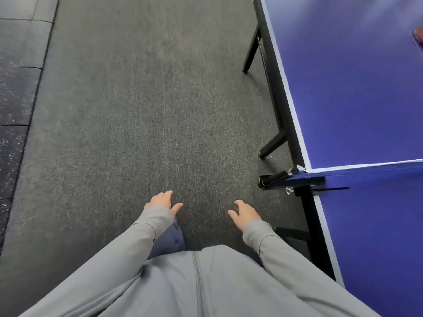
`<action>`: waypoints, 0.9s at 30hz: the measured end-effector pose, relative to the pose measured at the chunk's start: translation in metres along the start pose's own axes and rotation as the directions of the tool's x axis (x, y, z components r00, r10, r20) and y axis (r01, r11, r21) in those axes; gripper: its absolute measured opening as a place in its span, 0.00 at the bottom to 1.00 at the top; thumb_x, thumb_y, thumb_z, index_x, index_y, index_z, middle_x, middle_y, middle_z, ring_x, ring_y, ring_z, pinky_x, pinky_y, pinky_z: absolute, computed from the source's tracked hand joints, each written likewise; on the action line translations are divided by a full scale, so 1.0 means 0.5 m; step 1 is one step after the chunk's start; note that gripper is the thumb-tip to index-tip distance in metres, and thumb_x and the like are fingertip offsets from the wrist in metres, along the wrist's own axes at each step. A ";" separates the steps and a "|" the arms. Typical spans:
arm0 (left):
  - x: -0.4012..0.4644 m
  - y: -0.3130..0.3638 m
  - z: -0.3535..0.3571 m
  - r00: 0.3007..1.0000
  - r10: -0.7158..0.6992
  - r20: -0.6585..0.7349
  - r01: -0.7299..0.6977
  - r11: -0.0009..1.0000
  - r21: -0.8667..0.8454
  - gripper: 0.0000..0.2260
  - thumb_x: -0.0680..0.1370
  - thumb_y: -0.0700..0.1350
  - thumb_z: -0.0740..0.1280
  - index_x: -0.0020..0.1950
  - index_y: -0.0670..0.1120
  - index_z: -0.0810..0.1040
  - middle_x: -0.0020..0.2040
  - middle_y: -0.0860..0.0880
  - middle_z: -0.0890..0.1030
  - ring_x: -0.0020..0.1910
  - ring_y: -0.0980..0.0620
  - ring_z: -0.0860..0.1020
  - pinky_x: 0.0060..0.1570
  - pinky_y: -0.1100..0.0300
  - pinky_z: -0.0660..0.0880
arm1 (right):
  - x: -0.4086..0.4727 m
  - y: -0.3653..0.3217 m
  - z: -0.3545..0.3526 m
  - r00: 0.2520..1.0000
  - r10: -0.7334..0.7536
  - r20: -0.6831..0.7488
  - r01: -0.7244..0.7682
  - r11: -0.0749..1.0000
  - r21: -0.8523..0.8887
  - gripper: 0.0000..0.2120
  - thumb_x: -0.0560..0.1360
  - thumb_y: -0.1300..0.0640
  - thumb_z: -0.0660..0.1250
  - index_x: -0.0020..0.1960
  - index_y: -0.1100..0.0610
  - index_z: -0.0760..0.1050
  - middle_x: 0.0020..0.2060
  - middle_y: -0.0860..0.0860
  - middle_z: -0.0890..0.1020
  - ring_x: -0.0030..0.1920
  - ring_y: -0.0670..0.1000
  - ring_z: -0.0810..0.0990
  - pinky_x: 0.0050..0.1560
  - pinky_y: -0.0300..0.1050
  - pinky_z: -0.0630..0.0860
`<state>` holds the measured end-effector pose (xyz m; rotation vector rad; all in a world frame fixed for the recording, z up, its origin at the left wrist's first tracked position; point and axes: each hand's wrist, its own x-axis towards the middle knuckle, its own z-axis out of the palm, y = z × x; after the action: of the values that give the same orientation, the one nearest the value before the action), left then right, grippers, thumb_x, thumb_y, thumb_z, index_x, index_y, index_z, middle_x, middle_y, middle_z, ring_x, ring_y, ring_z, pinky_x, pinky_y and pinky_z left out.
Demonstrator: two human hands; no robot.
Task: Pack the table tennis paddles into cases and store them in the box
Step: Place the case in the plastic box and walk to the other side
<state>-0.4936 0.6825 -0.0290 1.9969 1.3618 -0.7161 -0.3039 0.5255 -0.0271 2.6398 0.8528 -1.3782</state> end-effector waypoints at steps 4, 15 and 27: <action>0.098 -0.057 -0.135 0.999 0.039 -0.005 -0.039 0.999 0.011 0.27 0.78 0.59 0.59 0.74 0.49 0.60 0.71 0.47 0.68 0.70 0.46 0.65 0.65 0.51 0.65 | 0.050 -0.153 -0.036 0.999 0.029 -0.013 -0.029 0.999 0.022 0.23 0.79 0.47 0.58 0.72 0.53 0.61 0.67 0.53 0.72 0.68 0.56 0.69 0.66 0.52 0.67; 0.290 -0.097 -0.371 0.996 0.088 0.027 -0.090 0.993 0.076 0.27 0.78 0.59 0.58 0.74 0.48 0.60 0.72 0.47 0.67 0.70 0.45 0.66 0.66 0.50 0.66 | 0.165 -0.368 -0.155 0.993 0.097 -0.072 -0.086 0.986 0.140 0.23 0.79 0.46 0.57 0.71 0.53 0.61 0.67 0.53 0.71 0.68 0.56 0.68 0.67 0.53 0.65; 0.515 0.108 -0.546 0.980 0.197 0.043 -0.201 0.966 0.162 0.28 0.79 0.59 0.58 0.74 0.48 0.60 0.72 0.47 0.67 0.71 0.46 0.65 0.67 0.52 0.65 | 0.367 -0.381 -0.338 0.972 0.229 -0.055 -0.197 0.918 0.345 0.23 0.79 0.46 0.58 0.71 0.53 0.62 0.66 0.53 0.72 0.66 0.56 0.71 0.66 0.51 0.67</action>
<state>-0.3334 1.0263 -0.0228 2.2090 1.0967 -0.7805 -0.1877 0.8171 -0.0270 2.9594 0.3375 -1.4652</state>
